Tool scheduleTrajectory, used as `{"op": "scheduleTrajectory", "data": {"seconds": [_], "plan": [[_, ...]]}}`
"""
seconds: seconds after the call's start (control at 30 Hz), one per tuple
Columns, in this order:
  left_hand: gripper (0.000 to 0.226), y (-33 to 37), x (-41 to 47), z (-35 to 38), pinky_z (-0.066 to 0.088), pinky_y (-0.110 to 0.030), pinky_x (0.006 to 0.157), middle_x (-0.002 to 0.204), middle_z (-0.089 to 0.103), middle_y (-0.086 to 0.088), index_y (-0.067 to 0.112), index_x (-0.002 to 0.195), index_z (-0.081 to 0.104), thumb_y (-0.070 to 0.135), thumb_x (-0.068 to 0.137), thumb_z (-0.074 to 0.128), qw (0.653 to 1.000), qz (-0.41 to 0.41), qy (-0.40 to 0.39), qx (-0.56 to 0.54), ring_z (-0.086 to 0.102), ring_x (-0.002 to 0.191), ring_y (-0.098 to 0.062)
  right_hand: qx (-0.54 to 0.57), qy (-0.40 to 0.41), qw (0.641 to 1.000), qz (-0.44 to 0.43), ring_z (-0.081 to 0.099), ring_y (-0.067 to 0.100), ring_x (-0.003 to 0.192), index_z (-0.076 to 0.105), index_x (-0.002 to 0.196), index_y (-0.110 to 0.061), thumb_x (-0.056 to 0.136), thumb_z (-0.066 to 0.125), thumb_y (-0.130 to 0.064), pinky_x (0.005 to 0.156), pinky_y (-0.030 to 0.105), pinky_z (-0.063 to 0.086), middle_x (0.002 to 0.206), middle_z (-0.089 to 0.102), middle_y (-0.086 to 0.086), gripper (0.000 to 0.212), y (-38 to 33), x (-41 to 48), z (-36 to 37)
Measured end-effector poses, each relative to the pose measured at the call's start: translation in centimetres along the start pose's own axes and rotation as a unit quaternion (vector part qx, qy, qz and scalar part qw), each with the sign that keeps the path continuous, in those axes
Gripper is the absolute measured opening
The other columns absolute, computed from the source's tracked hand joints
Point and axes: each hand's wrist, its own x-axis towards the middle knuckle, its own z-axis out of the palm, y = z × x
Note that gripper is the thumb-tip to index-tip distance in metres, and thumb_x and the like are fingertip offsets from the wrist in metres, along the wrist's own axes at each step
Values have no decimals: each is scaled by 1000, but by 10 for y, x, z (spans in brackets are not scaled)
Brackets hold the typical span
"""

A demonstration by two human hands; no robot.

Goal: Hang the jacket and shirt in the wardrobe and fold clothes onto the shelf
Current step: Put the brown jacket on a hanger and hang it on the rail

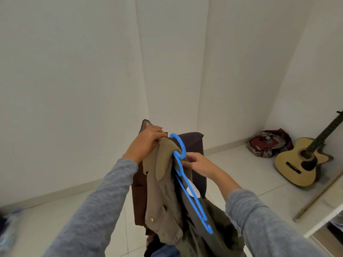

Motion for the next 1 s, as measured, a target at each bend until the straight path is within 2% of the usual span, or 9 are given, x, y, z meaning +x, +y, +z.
{"op": "scheduleTrajectory", "data": {"seconds": [0.13,0.3,0.37,0.43,0.53,0.63,0.7,0.83,1.0], "plan": [[24,-9,-10,1,44,-37,89,105,65,-8,11,106,70,5,92,51,996,-68,40,45,52,105,-26,-48,66,996,26,54,15,80,57,90,-13,97,48,-30,73,26,43,83,59,0,20,7,-8,-5],[31,-13,-13,5,36,-33,84,108,63,-4,19,114,65,12,94,43,963,-156,-8,218,52,101,-25,-19,327,945,4,49,19,72,50,80,-11,96,46,-20,61,28,37,70,52,1,19,-2,-14,-26],[30,-13,-13,7,36,-33,82,107,61,-6,16,113,62,10,94,41,956,-179,-5,234,51,99,-27,26,297,954,-20,54,19,75,57,85,-7,94,53,-25,64,26,42,76,58,7,21,-13,-23,-40],[27,-9,-11,10,36,-34,79,105,60,-9,12,109,62,6,92,41,955,-192,15,224,51,95,-29,31,160,987,-8,64,15,78,65,92,-13,87,63,-37,70,24,50,87,68,4,25,-23,-32,-44],[26,-2,-4,14,36,-34,77,103,60,-11,9,105,61,2,89,41,956,-196,19,218,51,93,-30,-94,50,993,47,68,15,77,69,90,-18,76,71,-46,71,28,54,83,72,-3,31,-22,-31,-33],[28,-3,-2,10,39,-35,77,102,60,-9,12,106,61,3,87,43,958,-187,-28,216,54,94,-29,-186,114,974,62,56,17,62,62,75,-12,84,64,-42,62,30,45,65,57,1,31,-12,-26,-27],[24,-6,1,3,41,-35,79,102,59,-6,12,104,61,5,85,47,962,-157,-102,198,56,96,-27,-174,141,973,62,47,14,57,54,65,-17,88,61,-38,59,27,39,59,48,-3,32,-10,-28,-27],[13,-3,6,2,44,-31,78,94,54,4,12,99,56,16,87,53,960,-111,-246,79,54,89,-17,-183,148,970,58,43,12,54,58,69,-13,87,62,-39,57,26,36,56,45,-6,32,-18,-30,-29],[11,1,3,12,47,-33,85,97,62,3,22,102,55,25,91,52,950,-126,-271,-90,58,92,-17,-235,178,953,65,43,7,51,47,59,-28,88,60,-40,51,23,31,54,47,-10,35,-26,-41,-38]]}}
